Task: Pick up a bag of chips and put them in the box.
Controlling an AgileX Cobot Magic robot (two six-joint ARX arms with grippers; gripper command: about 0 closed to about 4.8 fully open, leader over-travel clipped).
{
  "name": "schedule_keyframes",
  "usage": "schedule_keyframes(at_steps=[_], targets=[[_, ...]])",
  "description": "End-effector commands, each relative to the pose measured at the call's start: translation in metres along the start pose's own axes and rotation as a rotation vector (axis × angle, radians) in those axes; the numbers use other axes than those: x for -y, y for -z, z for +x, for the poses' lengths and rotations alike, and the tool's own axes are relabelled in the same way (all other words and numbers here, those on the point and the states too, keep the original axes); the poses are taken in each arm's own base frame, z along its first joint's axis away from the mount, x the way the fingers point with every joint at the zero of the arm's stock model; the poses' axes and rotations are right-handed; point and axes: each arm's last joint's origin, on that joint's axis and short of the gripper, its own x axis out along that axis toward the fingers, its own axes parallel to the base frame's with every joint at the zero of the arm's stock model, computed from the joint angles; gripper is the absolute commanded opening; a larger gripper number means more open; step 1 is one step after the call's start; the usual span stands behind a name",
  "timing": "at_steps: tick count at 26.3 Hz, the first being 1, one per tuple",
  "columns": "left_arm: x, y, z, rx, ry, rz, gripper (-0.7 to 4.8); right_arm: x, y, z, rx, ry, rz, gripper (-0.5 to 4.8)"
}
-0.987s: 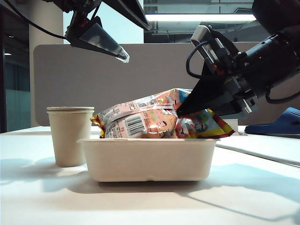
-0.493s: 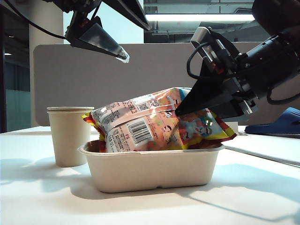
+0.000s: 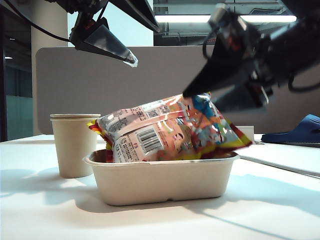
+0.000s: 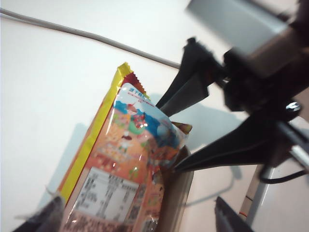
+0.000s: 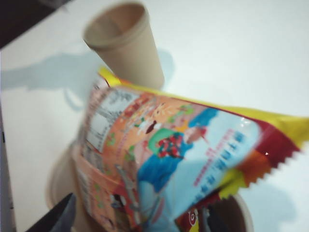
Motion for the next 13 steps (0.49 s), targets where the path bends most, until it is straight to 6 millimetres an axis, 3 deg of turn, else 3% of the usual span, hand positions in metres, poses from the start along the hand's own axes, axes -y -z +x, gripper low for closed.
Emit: schedule_keyframes(at_steps=[1, 6, 13], targets=[[0.002, -0.001, -0.004, 0.007, 0.005, 0.005, 4.04, -0.01, -0.008, -0.013, 0.037, -0.005, -0.043, 3.2], [0.01, -0.003, -0.018, 0.045, -0.012, 0.025, 4.03, -0.029, -0.018, -0.042, 0.108, 0.063, -0.116, 3.19], [0.032, -0.006, -0.062, 0.176, -0.052, 0.085, 4.03, -0.062, -0.029, -0.093, 0.293, 0.2, -0.206, 3.14]])
